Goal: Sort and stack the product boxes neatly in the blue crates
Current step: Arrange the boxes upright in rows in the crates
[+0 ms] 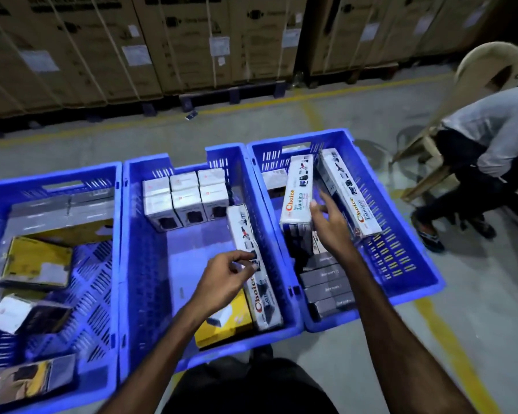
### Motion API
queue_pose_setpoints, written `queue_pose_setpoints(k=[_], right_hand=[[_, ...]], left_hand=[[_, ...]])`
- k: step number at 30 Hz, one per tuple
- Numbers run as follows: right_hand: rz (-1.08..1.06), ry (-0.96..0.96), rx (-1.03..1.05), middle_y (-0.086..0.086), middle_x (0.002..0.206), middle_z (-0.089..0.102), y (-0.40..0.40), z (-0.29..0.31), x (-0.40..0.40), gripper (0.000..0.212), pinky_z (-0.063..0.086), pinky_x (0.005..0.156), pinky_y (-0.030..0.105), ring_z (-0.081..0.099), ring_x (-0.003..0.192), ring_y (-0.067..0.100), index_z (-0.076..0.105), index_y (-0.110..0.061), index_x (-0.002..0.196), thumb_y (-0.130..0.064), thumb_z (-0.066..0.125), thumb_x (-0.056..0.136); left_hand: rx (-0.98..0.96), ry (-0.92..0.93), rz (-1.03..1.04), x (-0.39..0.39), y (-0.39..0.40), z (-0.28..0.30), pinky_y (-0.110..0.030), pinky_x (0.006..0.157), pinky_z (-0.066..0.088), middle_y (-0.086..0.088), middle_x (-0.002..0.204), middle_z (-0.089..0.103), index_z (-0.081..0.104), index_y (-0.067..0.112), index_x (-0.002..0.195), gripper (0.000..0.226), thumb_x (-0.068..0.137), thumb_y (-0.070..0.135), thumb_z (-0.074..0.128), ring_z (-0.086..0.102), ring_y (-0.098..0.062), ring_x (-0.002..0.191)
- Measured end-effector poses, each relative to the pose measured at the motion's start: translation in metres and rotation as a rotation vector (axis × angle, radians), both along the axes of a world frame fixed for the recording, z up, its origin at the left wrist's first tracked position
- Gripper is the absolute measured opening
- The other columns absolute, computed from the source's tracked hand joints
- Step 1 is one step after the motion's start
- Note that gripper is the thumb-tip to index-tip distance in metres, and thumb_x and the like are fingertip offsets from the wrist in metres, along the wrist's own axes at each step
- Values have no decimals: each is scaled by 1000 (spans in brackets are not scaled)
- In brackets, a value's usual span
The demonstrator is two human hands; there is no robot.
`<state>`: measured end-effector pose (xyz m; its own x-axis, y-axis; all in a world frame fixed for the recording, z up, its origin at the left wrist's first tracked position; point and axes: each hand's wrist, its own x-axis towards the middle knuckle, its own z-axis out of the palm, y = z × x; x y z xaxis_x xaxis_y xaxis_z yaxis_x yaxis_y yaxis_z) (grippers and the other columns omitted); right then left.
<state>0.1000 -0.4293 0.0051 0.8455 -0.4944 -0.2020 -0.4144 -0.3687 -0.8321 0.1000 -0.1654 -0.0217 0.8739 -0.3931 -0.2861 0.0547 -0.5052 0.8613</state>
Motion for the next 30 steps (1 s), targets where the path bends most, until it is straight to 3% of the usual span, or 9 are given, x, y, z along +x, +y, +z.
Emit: queue_pose_setpoints(k=[3, 5, 7, 10, 12, 16, 22, 25, 30], right_hand=[[7, 52, -21, 4, 126, 65, -21, -13, -15, 51, 42, 94, 30, 60, 107, 18, 54, -17, 148, -46, 51, 106], [27, 49, 3, 5, 118, 69, -36, -22, -25, 64, 52, 93, 40, 66, 99, 21, 62, -20, 138, -64, 52, 93], [88, 54, 10, 4, 109, 71, -54, -32, -35, 60, 58, 90, 46, 73, 94, 24, 66, -23, 131, -64, 57, 88], [196, 48, -85, 6, 102, 74, -77, -30, -49, 27, 60, 78, 27, 72, 81, 14, 70, -18, 124, -27, 70, 99], [291, 72, -177, 5, 100, 75, -96, -30, -54, 25, 54, 70, 13, 71, 78, 11, 71, -13, 123, -13, 70, 99], [494, 190, -299, -3, 99, 76, -128, -39, -56, 29, 58, 89, 34, 76, 91, 17, 74, -17, 121, -11, 75, 92], [671, 297, -410, 1, 107, 78, -146, -42, -47, 35, 44, 79, 26, 72, 98, 19, 77, -17, 120, -11, 82, 86], [708, 313, -511, 1, 112, 70, -147, -49, -41, 41, 38, 80, 28, 65, 109, 24, 75, -23, 126, -21, 83, 86], [834, 259, -695, -2, 123, 63, -147, -45, -47, 39, 51, 85, 40, 64, 117, 26, 68, -30, 131, -32, 75, 93]], left_hand=[[23, -70, -42, -11, -23, 4, -28, 72, 55, 17, 94, 75, 78, 24, 113, 20, 95, 31, 75, 67, -4, 79], [11, -109, -50, -18, -40, 8, -23, 67, 50, 17, 87, 74, 79, 25, 110, 16, 94, 30, 76, 66, -4, 74], [-11, -162, -67, -26, -57, 13, -18, 64, 46, 18, 79, 71, 80, 24, 108, 14, 95, 27, 76, 64, -4, 67], [-2, -225, -120, -37, -78, 18, -11, 64, 41, 22, 72, 67, 79, 22, 110, 16, 95, 23, 75, 61, 1, 61], [30, -283, -180, -42, -91, 18, -15, 70, 46, 17, 81, 72, 78, 22, 112, 18, 94, 24, 74, 64, 0, 69], [140, -446, -323, -43, -114, 18, -32, 83, 51, 3, 99, 75, 76, 19, 115, 23, 93, 25, 72, 69, -17, 91], [496, -562, -560, -27, -149, 11, -42, 93, 55, -6, 111, 75, 74, 21, 116, 30, 87, 20, 66, 68, -32, 109], [727, -555, -647, -24, -161, 9, -43, 89, 54, -11, 113, 73, 70, 19, 114, 31, 86, 13, 61, 69, -36, 107], [890, -563, -708, -27, -178, 2, -45, 79, 57, -10, 103, 72, 68, 17, 111, 24, 87, 17, 70, 70, -34, 93]])
